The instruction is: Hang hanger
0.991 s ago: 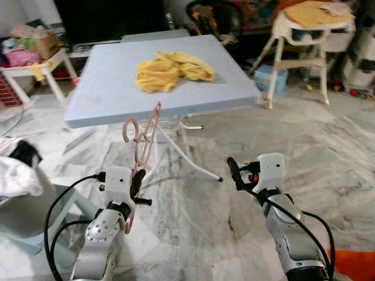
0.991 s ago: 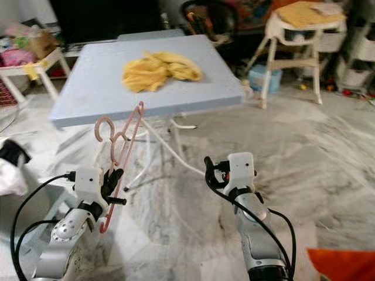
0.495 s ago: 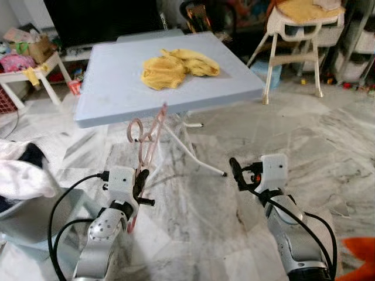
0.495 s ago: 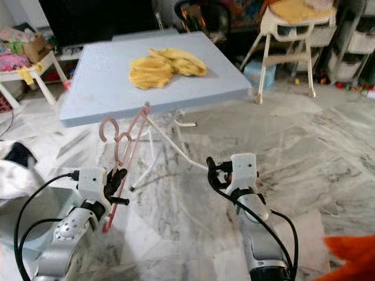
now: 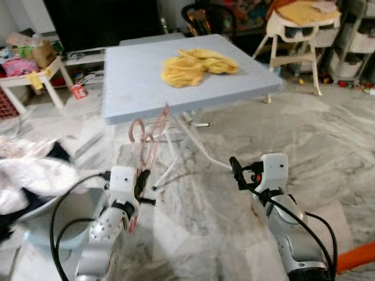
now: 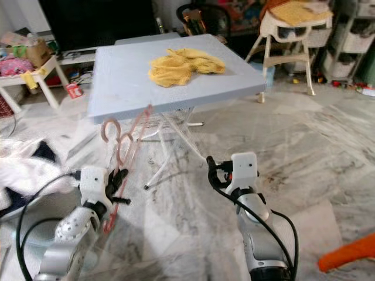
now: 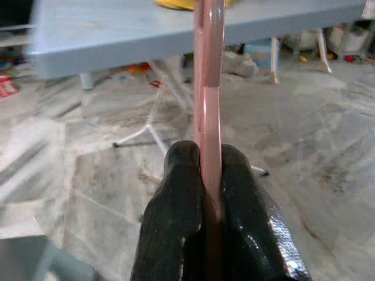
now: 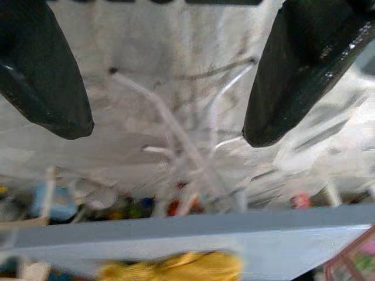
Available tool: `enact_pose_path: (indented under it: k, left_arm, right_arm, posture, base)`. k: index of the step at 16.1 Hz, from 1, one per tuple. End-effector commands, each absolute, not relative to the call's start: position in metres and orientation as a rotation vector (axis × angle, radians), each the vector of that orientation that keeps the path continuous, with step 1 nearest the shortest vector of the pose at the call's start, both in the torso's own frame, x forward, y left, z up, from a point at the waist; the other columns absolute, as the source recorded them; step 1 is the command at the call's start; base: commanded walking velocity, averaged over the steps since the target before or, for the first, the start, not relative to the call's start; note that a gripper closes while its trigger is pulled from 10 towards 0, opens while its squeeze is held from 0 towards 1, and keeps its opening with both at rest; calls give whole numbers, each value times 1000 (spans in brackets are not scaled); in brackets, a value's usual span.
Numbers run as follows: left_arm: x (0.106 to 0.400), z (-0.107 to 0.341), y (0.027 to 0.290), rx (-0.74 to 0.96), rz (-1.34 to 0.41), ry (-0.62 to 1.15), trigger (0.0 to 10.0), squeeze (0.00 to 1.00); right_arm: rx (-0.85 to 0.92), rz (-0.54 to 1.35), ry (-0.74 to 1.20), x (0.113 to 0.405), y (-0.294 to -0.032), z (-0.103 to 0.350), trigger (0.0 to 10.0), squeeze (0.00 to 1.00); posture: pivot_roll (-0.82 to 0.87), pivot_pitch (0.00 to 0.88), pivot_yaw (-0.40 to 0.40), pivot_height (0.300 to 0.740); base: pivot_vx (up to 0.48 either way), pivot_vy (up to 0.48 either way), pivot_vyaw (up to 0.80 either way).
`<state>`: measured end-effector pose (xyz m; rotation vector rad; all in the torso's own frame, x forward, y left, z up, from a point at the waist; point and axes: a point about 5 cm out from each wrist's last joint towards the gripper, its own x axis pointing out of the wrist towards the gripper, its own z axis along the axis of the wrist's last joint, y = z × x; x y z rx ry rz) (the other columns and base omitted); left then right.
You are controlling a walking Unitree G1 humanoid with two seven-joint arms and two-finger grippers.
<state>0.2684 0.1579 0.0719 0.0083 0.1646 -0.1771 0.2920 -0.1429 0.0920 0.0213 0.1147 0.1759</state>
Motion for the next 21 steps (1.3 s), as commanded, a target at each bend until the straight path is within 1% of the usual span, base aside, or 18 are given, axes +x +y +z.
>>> enact_pose_path:
  k: [1, 4, 10, 12, 18, 21]
  left_arm:
    - [271, 76, 163, 10, -167, 146, 10000, 0]
    - [270, 77, 163, -25, -180, 150, 10000, 0]
    - [268, 76, 161, -38, -202, 149, 10000, 0]
    - [268, 76, 160, -41, -212, 149, 10000, 0]
    - [270, 77, 158, -41, -223, 145, 10000, 0]
    - [270, 76, 158, -40, -226, 147, 10000, 0]
  right_arm:
    - [17, 190, 89, 295, -139, 99, 10000, 0]
    - [16, 189, 90, 296, -139, 100, 10000, 0]
    - [12, 192, 94, 296, -138, 100, 10000, 0]
    - [12, 192, 95, 295, -138, 99, 10000, 0]
    - [5, 190, 100, 294, -140, 98, 10000, 0]
    - [4, 194, 102, 294, -139, 98, 10000, 0]
  posture:
    - [-124, 0, 67, 740]
    - [-124, 0, 65, 740]
    - [-125, 0, 65, 740]
    - [-130, 0, 65, 740]
    - [-134, 0, 67, 740]
    - [-134, 0, 67, 740]
  base:
    - [0, 0, 0]
    - [0, 0, 0]
    - [0, 0, -736]
    - [0, 0, 0]
    - [284, 0, 0]
    - [305, 0, -481]
